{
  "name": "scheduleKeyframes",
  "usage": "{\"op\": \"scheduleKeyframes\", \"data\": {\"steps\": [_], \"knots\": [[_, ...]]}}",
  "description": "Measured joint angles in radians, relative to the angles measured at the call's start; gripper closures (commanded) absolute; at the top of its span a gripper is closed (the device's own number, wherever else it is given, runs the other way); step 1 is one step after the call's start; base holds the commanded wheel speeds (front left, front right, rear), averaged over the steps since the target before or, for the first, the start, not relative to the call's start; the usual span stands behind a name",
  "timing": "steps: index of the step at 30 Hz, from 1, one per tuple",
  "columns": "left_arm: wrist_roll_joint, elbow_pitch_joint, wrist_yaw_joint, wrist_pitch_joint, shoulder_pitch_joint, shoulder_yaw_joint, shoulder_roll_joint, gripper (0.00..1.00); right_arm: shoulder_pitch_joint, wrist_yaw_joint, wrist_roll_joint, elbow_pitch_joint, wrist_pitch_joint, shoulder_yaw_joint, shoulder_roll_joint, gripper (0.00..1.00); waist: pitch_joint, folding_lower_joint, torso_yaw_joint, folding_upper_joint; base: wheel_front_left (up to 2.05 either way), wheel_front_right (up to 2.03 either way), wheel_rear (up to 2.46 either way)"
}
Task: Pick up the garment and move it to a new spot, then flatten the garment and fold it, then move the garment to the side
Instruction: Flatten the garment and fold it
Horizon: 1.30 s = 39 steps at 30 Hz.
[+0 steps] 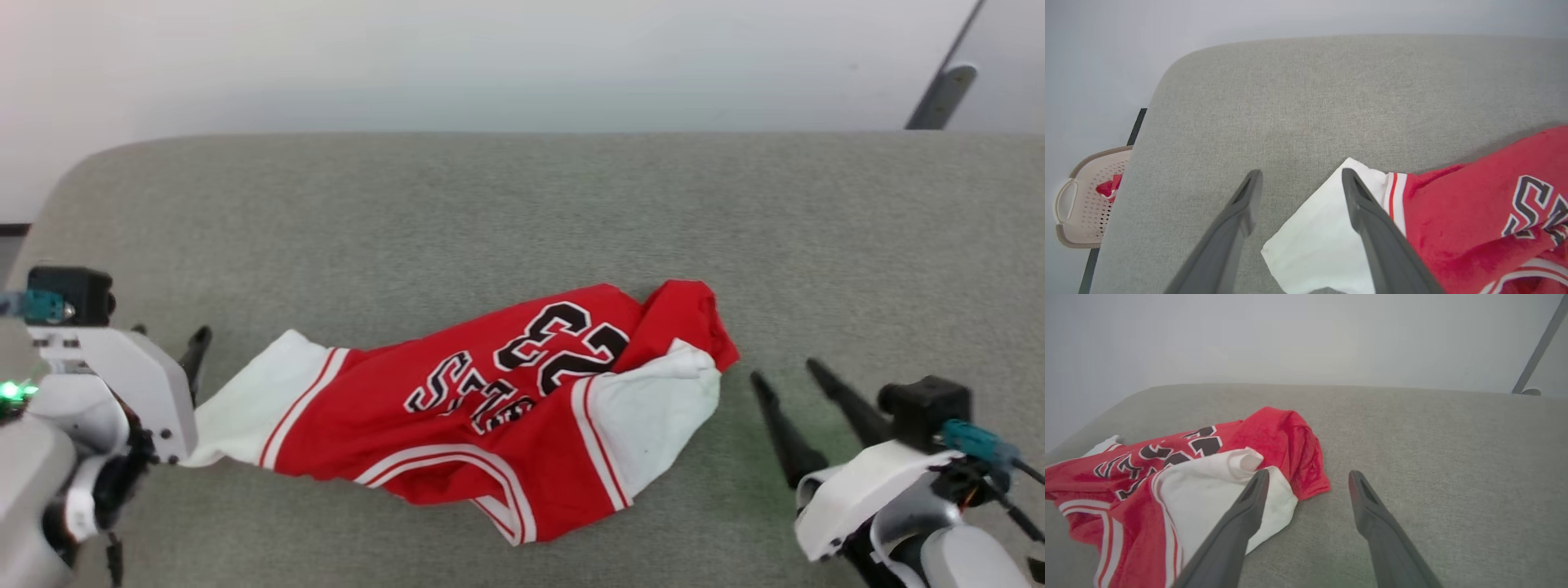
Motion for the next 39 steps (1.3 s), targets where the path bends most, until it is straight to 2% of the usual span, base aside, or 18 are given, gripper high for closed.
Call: {"op": "scheduleKeyframes", "data": {"steps": [6, 15, 22, 23, 24, 25, 33, 39], "knots": [[0.053, -0.079, 0.012, -0.205, 0.062, 0.026, -0.019, 0.00, 0.003, 0.000, 0.060, 0.025, 0.130, 0.049, -0.021, 0.00, -0.001, 0.0000, 0.043, 0.0000, 0.00, 0.00, 0.00], [0.066, -0.125, 0.035, -0.455, 0.149, 0.087, -0.080, 0.00, -0.005, 0.000, 0.068, 0.081, 0.260, 0.035, -0.020, 0.00, 0.015, 0.0000, 0.106, 0.0000, 0.00, 0.00, 0.00], [0.087, -0.124, 0.044, -0.530, 0.200, 0.134, -0.134, 0.00, -0.044, 0.000, 0.034, 0.132, 0.317, 0.011, 0.004, 0.00, 0.036, 0.0000, 0.145, 0.0000, 0.00, 0.00, 0.00], [0.089, -0.123, 0.044, -0.535, 0.205, 0.145, -0.144, 0.00, -0.050, 0.000, 0.025, 0.138, 0.320, 0.012, 0.004, 0.02, 0.039, 0.0000, 0.150, 0.0000, 0.00, 0.00, 0.00], [0.097, -0.122, 0.043, -0.535, 0.212, 0.151, -0.152, 0.00, -0.054, 0.000, 0.023, 0.145, 0.325, 0.010, 0.006, 0.60, 0.041, 0.0000, 0.154, 0.0000, 0.00, 0.00, 0.00], [0.104, -0.120, 0.042, -0.537, 0.219, 0.160, -0.159, 0.00, -0.060, 0.000, 0.019, 0.151, 0.327, 0.008, 0.009, 1.00, 0.043, 0.0000, 0.159, 0.0000, 0.00, 0.00, 0.00], [0.173, -0.126, 0.004, -0.541, 0.263, 0.272, -0.225, 0.00, -0.075, 0.000, -0.020, 0.166, 0.334, -0.031, 0.018, 1.00, 0.052, 0.0000, 0.177, 0.0000, 0.00, 0.00, 0.00], [0.233, -0.132, -0.036, -0.541, 0.300, 0.351, -0.264, 0.00, -0.068, 0.000, -0.031, 0.105, 0.411, -0.090, -0.006, 1.00, 0.047, 0.0000, 0.172, 0.0000, 0.00, 0.00, 0.00]]}}
